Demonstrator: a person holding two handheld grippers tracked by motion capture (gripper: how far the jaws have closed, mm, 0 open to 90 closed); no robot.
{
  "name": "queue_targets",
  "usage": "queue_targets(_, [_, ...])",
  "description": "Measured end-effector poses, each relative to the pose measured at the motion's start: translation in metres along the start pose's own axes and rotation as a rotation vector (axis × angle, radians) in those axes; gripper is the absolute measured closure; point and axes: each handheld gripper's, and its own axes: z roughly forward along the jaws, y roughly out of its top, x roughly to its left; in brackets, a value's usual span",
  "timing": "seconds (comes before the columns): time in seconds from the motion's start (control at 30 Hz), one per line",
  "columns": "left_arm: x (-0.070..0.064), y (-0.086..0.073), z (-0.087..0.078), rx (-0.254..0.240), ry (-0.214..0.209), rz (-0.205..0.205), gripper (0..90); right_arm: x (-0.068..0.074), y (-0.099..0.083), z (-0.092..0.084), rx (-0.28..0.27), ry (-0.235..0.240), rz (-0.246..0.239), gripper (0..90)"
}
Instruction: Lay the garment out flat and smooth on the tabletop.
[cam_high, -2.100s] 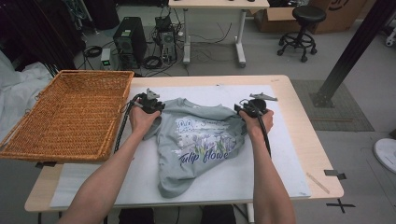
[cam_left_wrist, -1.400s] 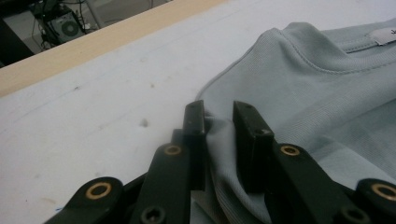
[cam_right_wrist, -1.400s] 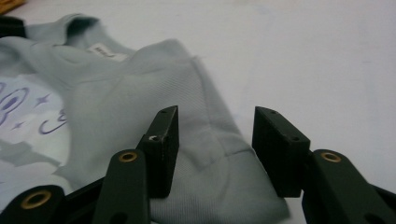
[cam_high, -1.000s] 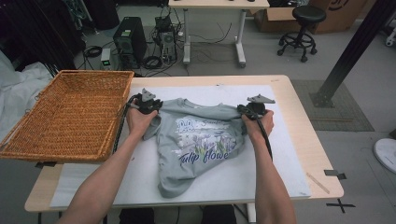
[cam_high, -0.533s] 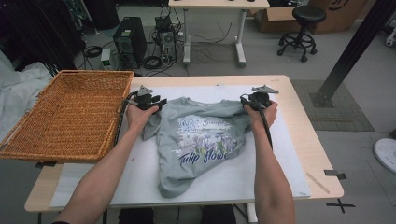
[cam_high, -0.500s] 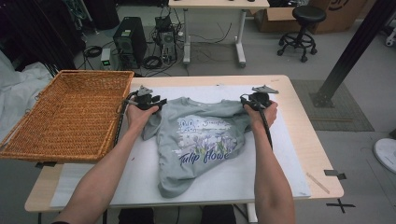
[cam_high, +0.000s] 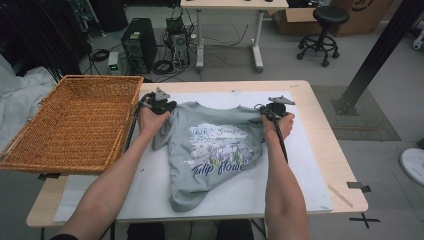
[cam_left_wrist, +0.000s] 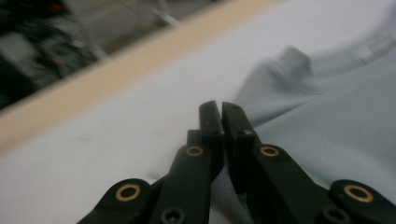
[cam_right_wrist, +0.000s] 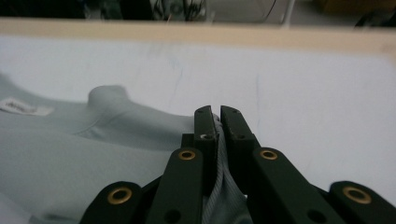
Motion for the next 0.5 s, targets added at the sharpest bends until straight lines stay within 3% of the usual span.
queue_targets(0.03, [0.002,0.003,0.0,-0.007,0.032,0.008,88.0,0.004,0.008,0.002,-0.04,-0.015,-0.051,86.1])
queue_targets(0.07, [0.003,0.007,0.002,0.003,0.088,0.047,87.8,0.006,0.012,0.003,-0.064,-0.015,-0.058,85.9])
queue_targets(0.13, [0.004,0.007,0.004,0.007,0.107,0.052,86.5,0.009,0.014,0.005,-0.082,-0.011,-0.061,85.1])
queue_targets(0.17, [0.005,0.005,0.008,0.018,0.102,0.02,86.5,0.01,0.015,0.009,-0.089,0.002,-0.065,81.9])
queue_targets(0.2, [0.004,-0.005,0.019,0.103,0.057,-0.011,74.4,0.011,0.009,0.021,-0.022,0.044,-0.054,69.0])
queue_targets(0.23, [0.004,-0.005,0.019,0.103,0.057,-0.011,64.3,0.011,0.009,0.021,-0.022,0.044,-0.054,69.0])
queue_targets(0.27, [0.002,-0.009,0.021,0.124,0.039,0.003,63.4,0.01,0.002,0.025,0.057,0.049,-0.066,61.8])
queue_targets(0.3, [0.0,-0.011,0.019,0.113,0.032,0.02,63.4,0.01,0.002,0.025,0.057,0.049,-0.066,61.8])
queue_targets(0.33, [-0.001,-0.01,0.016,0.079,0.023,0.019,61.7,0.004,0.002,0.019,0.029,0.039,-0.011,55.8])
queue_targets(0.47, [-0.001,0.003,-0.005,-0.031,-0.008,-0.029,56.4,-0.013,0.005,-0.008,-0.032,0.042,-0.004,50.2])
queue_targets(0.5, [-0.003,0.009,-0.018,-0.078,-0.035,-0.051,55.6,-0.017,0.004,-0.017,-0.045,0.039,-0.006,49.9])
